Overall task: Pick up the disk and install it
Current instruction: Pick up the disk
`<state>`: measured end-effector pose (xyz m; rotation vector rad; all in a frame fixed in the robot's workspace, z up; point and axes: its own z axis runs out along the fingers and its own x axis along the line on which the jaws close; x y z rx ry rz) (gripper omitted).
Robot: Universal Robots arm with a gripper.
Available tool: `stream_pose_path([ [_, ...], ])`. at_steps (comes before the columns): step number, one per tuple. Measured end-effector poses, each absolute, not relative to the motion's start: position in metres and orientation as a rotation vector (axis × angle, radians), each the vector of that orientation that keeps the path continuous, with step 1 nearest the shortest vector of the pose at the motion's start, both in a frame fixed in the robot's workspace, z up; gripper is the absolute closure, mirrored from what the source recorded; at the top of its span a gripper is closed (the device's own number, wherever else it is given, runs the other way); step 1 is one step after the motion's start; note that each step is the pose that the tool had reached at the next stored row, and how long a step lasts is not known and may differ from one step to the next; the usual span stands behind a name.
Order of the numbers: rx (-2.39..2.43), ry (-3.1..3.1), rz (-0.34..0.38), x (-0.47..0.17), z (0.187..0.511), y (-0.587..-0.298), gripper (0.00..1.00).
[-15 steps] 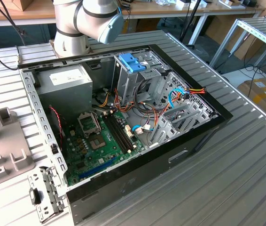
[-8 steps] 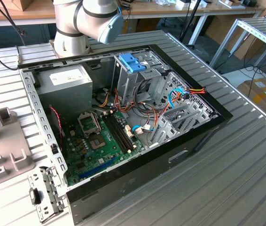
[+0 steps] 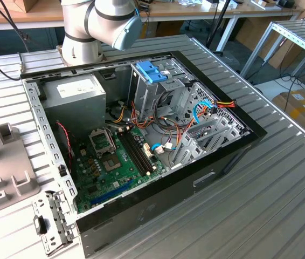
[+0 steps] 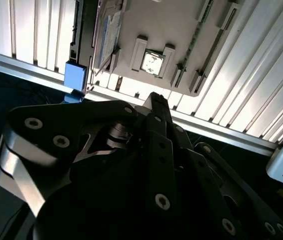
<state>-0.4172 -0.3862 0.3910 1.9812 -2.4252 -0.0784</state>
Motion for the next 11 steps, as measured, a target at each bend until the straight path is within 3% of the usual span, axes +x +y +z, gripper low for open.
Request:
stream_pose_path([
  [11,2.101,-2.319,-0.078,-0.4173,0.391,-0.3862,0.89],
])
